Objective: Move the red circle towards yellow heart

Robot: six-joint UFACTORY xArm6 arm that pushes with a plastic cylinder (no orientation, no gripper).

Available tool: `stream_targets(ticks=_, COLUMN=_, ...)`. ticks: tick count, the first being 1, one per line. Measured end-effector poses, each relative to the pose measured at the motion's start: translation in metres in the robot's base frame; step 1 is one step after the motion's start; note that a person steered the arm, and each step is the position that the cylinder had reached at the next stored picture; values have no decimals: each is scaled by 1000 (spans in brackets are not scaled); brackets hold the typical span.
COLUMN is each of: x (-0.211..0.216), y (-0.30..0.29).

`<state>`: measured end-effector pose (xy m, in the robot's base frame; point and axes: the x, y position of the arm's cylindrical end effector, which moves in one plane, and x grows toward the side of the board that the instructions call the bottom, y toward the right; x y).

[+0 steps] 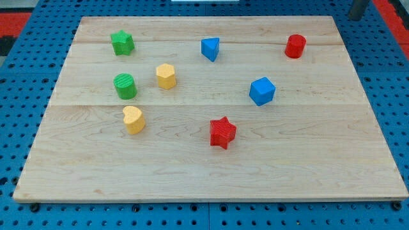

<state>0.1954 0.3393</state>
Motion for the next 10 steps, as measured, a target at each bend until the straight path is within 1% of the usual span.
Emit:
stream_targets(ticks=3, x=7, y=-1)
stream_targets(ticks=4, x=46, y=-6)
stream_targets(ticks=5, x=74, y=-66)
stream_targets(ticks=6, x=82, y=-131)
stream_targets(ticks=7, x=127, y=-176)
stream_targets(ticks=8, x=155, y=-233)
stream_targets(ticks=9, x=130, y=-202)
stream_targets(ticks=10, x=116, y=-229)
